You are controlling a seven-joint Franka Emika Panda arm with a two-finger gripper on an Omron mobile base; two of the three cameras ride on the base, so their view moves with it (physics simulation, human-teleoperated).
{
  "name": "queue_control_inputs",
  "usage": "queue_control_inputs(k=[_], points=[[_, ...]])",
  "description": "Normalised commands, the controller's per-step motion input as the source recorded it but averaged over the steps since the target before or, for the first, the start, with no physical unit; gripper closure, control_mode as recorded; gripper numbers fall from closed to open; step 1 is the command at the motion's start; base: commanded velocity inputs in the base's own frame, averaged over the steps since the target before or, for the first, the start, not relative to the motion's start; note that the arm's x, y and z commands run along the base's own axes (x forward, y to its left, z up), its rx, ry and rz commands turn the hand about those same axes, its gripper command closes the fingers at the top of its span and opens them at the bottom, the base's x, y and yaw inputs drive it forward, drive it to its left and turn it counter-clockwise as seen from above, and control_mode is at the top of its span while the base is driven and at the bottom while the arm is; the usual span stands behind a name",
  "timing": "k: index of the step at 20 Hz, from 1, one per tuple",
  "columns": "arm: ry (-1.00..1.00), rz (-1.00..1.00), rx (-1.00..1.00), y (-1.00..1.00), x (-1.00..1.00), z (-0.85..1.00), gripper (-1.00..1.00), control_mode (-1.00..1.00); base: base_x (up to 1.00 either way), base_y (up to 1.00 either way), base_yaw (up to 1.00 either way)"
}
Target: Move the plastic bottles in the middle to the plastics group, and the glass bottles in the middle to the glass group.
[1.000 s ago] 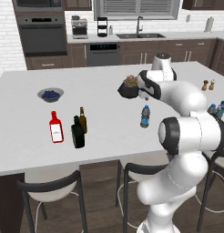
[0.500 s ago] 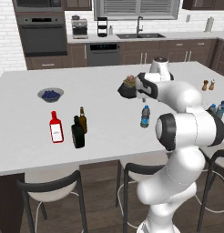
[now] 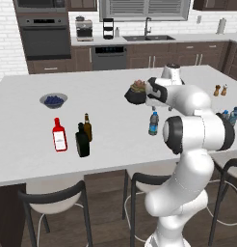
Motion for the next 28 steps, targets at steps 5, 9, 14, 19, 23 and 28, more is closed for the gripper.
queue_control_inputs(k=[5,9,14,19,23,28], points=[[0.02,0.02,0.01,0.00,0.35,-0.24,-1.00,-1.00,0.00,0.00,0.00],[0.03,0.03,0.00,0.00,0.26,-0.21,-1.00,-1.00,0.00,0.00,0.00],[0.00,0.02,0.00,0.00,0.35,-0.22,-1.00,-1.00,0.00,0.00,0.00],[0.00,0.00,0.00,0.00,0.48,-0.02,-1.00,-1.00,0.00,0.00,0.00],[0.00,0.00,0.00,0.00,0.01,0.00,-1.00,-1.00,0.00,0.00,0.00],[0.02,0.00,0.00,0.00,-0.22,-0.03,-1.00,-1.00,0.00,0.00,0.00]])
